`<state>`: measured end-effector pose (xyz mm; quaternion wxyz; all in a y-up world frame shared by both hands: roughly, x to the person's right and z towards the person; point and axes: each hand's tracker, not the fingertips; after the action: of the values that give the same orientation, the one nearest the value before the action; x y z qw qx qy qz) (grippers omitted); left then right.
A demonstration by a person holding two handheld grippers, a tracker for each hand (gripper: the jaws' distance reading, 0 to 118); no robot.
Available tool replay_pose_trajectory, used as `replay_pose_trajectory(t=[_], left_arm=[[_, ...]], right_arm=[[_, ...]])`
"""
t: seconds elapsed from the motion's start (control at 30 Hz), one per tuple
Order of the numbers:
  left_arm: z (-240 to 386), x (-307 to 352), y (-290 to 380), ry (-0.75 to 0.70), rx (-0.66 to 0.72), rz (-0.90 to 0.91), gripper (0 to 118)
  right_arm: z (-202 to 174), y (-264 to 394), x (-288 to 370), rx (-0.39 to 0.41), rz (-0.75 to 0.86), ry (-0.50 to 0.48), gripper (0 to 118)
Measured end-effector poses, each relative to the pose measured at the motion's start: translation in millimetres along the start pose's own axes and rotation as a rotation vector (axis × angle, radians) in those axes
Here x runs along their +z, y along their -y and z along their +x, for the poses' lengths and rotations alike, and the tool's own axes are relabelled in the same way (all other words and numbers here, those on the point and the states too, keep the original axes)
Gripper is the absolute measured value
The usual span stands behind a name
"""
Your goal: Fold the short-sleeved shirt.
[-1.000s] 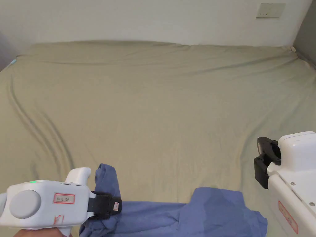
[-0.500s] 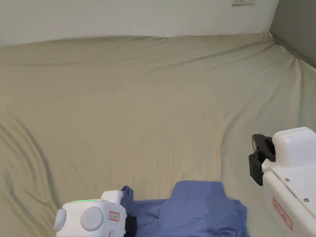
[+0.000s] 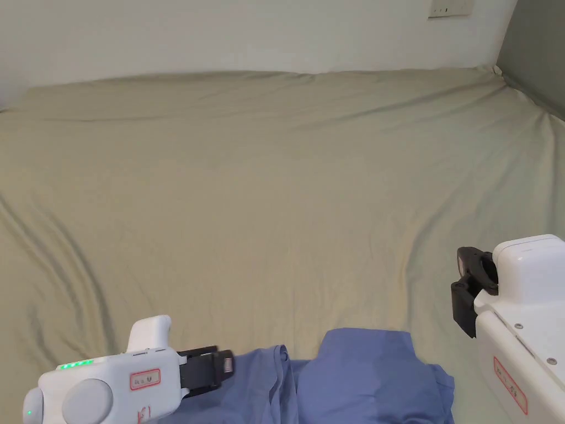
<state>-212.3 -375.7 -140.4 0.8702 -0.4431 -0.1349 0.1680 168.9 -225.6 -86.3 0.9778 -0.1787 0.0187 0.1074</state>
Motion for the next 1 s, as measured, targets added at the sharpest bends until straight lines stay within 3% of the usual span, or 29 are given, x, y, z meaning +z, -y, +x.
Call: replay_pose_trajectory(t=[0.03, 0.07, 0.33, 0.43, 0.67, 0.8, 0.9, 1.0], left_arm=[[4.9, -3.7, 4.5, -0.077, -0.059, 0.022, 9], [9.1, -8.2, 10.2, -0.124, -0.106, 0.042, 2], [82.0, -83.1, 83.4, -0.228, -0.461, -0.069, 1], [110.7, -95.8, 104.4, -0.375, -0.600, 0.013, 1], [144.7, -101.8, 118.8, -0.234, -0.649, 0.029, 1], [136.3, -69.4, 107.6, 0.060, -0.508, 0.006, 1], [107.8, -32.4, 88.3, 0.112, -0.367, 0.062, 1], [54.3, -2.8, 63.1, 0.188, -0.138, 0.094, 1]], right_arm=[[-0.7, -0.3, 1.4, 0.002, 0.001, 0.000, 0], [-1.2, -0.5, 2.4, 0.004, 0.002, 0.000, 0], [1.8, 0.2, 7.9, 0.010, 0.001, 0.009, 0], [4.1, 0.8, 12.2, 0.013, 0.004, 0.014, 0], [8.0, 2.8, 9.9, 0.009, -0.001, 0.020, 0], [6.3, -0.3, 8.4, 0.009, 0.001, 0.015, 0], [2.1, -4.1, 6.8, 0.023, 0.008, 0.007, 0], [-2.0, -6.9, 5.5, 0.024, 0.012, -0.006, 0]])
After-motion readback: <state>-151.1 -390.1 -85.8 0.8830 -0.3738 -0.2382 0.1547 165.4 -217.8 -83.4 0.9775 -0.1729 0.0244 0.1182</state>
